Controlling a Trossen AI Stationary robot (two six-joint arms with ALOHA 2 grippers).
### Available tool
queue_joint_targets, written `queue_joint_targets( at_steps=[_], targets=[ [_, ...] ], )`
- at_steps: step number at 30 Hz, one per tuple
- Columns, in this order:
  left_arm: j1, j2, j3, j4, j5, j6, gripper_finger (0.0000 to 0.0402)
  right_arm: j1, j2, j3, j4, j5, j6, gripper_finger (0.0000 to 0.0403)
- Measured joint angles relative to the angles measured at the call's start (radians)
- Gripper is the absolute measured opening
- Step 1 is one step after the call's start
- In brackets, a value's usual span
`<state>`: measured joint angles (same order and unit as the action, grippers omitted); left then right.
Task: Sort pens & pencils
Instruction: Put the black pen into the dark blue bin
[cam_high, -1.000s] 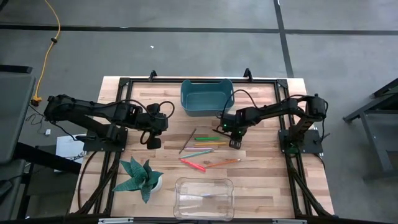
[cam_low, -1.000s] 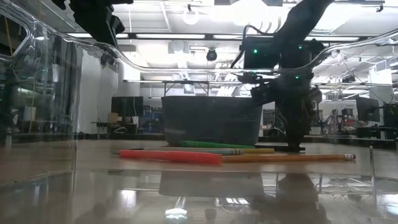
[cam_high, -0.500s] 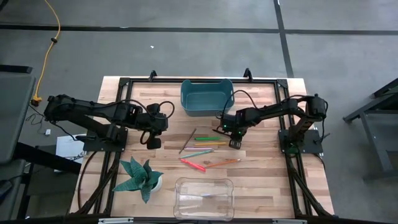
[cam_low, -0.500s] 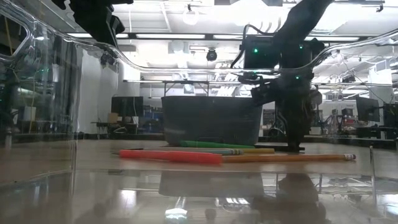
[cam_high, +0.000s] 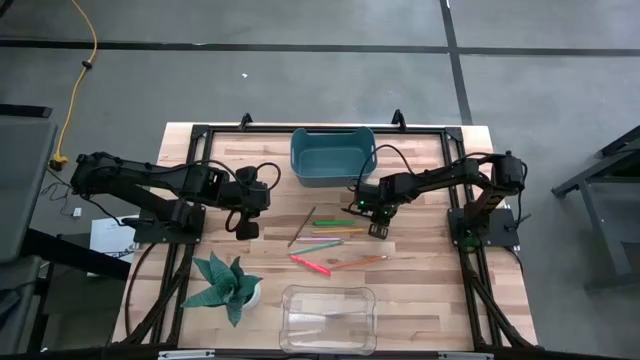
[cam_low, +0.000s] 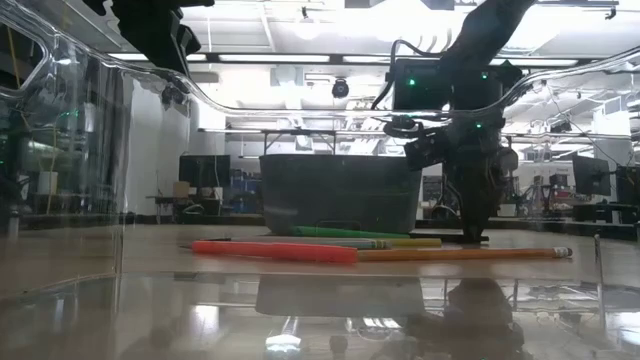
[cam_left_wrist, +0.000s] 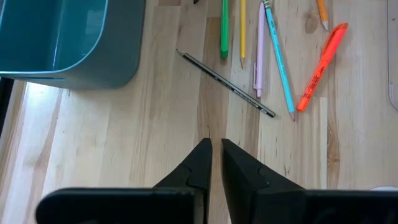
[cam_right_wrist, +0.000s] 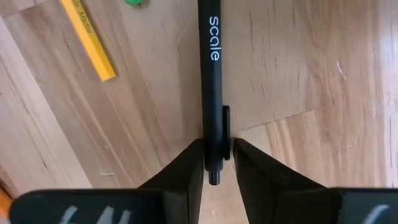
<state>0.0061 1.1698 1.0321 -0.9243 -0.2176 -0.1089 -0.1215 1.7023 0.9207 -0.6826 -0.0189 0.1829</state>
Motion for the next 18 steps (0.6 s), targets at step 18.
queue_joint_targets(
  at_steps=[18],
  targets=[
    [0.000,0.000,0.000,0.000,0.000,0.000,0.0024,0.000,-0.001,0.002,0.000,-0.012,0.002,0.0023]
  ],
)
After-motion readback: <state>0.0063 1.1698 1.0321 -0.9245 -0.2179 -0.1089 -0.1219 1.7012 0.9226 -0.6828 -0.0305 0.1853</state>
